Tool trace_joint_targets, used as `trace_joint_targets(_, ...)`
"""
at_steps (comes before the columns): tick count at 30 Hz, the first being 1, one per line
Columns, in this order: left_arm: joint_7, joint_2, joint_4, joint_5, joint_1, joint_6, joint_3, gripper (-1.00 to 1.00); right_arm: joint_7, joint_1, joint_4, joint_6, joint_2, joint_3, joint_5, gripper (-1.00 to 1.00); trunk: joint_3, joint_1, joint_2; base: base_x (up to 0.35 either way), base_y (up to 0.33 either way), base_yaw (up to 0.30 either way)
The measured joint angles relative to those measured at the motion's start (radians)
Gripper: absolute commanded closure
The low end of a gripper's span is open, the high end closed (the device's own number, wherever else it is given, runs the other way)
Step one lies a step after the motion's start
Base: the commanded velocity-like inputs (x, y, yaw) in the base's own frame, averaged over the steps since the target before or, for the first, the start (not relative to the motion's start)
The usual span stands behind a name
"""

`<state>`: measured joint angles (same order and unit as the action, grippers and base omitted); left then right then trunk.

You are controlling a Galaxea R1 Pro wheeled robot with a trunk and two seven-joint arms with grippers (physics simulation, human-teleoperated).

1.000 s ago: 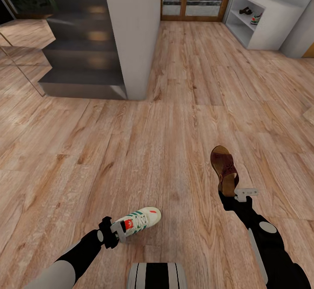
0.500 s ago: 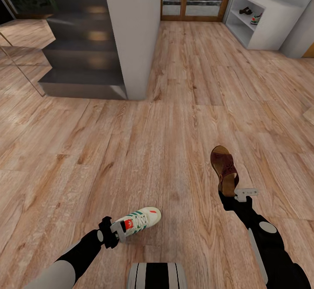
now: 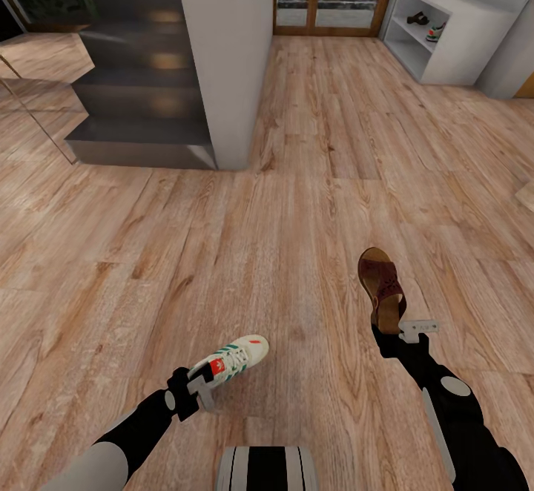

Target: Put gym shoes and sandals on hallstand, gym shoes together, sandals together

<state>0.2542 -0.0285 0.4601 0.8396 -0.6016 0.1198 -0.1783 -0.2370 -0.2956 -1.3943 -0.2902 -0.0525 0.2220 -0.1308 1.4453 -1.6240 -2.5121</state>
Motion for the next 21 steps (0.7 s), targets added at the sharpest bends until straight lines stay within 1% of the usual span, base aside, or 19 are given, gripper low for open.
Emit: trace_joint_targets(21,0.0,-0.001,0.0,0.001,0.0,-0.003,-0.005,1.0,0.0,0.0,-0.001,0.0,0.0,0.0,0.0,1.0,0.0,0.0,0.0,0.0,0.0,0.0)
